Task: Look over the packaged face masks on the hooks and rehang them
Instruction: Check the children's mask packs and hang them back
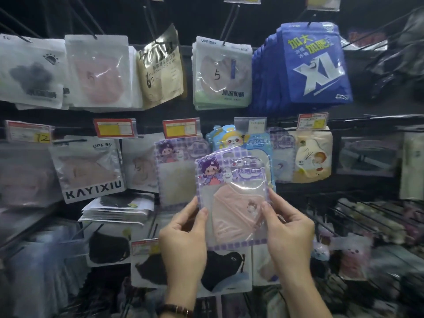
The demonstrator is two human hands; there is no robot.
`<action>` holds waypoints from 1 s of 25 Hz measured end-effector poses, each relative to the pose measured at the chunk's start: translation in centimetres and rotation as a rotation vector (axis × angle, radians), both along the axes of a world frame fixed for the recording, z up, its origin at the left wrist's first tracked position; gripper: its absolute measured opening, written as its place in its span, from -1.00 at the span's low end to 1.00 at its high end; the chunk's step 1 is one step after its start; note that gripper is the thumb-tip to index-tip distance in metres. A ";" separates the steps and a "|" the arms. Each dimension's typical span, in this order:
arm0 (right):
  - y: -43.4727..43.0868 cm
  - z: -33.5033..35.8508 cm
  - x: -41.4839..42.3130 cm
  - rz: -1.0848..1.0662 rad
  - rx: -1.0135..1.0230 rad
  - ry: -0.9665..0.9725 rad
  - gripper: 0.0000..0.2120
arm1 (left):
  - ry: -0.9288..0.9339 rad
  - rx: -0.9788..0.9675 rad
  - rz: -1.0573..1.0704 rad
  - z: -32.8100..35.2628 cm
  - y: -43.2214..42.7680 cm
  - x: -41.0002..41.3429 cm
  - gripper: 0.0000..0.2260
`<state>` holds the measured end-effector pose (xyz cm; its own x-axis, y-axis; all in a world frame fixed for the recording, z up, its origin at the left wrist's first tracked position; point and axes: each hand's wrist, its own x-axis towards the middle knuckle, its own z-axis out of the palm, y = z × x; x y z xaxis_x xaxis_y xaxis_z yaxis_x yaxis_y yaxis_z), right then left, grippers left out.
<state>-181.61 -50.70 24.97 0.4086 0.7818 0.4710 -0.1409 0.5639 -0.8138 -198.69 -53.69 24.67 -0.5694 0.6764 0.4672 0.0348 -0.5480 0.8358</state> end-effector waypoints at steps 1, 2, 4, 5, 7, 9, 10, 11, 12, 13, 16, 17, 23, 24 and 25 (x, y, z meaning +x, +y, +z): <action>0.2 -0.2 1.2 -0.029 -0.001 -0.003 -0.70 | 0.009 0.002 -0.011 -0.3 0.5 1.2 -0.76; 0.4 -0.3 2.5 -0.056 0.007 -0.002 -0.69 | 0.019 0.003 -0.023 -0.4 1.0 2.5 -0.76; 0.6 -0.5 5.1 -0.080 0.029 0.014 -0.68 | 0.046 -0.005 -0.050 -0.4 1.9 5.0 -0.74; 0.7 -0.4 6.3 -0.090 0.029 0.027 -0.68 | 0.057 -0.007 -0.071 -0.3 2.3 6.2 -0.74; 1.5 -0.4 8.5 -0.109 0.023 0.050 -0.69 | 0.074 0.007 -0.116 0.1 3.2 8.4 -0.73; 2.5 -0.2 10.6 -0.124 0.011 0.069 -0.70 | 0.085 0.011 -0.137 0.6 4.1 10.3 -0.73; 2.9 0.1 11.4 -0.130 0.004 0.061 -0.71 | 0.086 0.007 -0.143 0.8 4.7 11.2 -0.73; 3.3 0.4 12.3 -0.134 0.001 0.042 -0.72 | 0.086 0.005 -0.143 1.1 5.1 11.9 -0.74; 3.8 0.8 13.1 -0.130 0.004 0.027 -0.73 | 0.086 0.007 -0.138 1.4 5.6 12.7 -0.75; 4.2 1.2 13.8 -0.120 0.006 0.024 -0.73 | 0.090 0.009 -0.126 1.7 5.9 13.3 -0.75; 6.0 2.3 15.5 -0.064 0.015 -0.002 -0.74 | 0.096 0.033 -0.076 3.0 6.6 15.0 -0.75; 6.5 2.8 15.8 -0.056 0.016 -0.017 -0.74 | 0.093 0.040 -0.062 3.4 6.8 15.5 -0.75; 9.0 4.8 16.9 0.032 0.080 0.037 -0.67 | 0.070 0.093 0.032 5.1 8.1 17.4 -0.73; 9.2 5.0 17.1 0.029 0.086 0.051 -0.66 | 0.079 0.086 0.034 5.4 8.4 17.7 -0.74; 9.4 5.1 17.3 0.024 0.088 0.065 -0.66 | 0.092 0.081 0.035 5.7 8.7 18.0 -0.74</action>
<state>-164.34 -41.26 30.03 0.4226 0.7485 0.5111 -0.2059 0.6284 -0.7501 -180.67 -44.98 30.34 -0.5441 0.6148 0.5709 0.1292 -0.6110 0.7811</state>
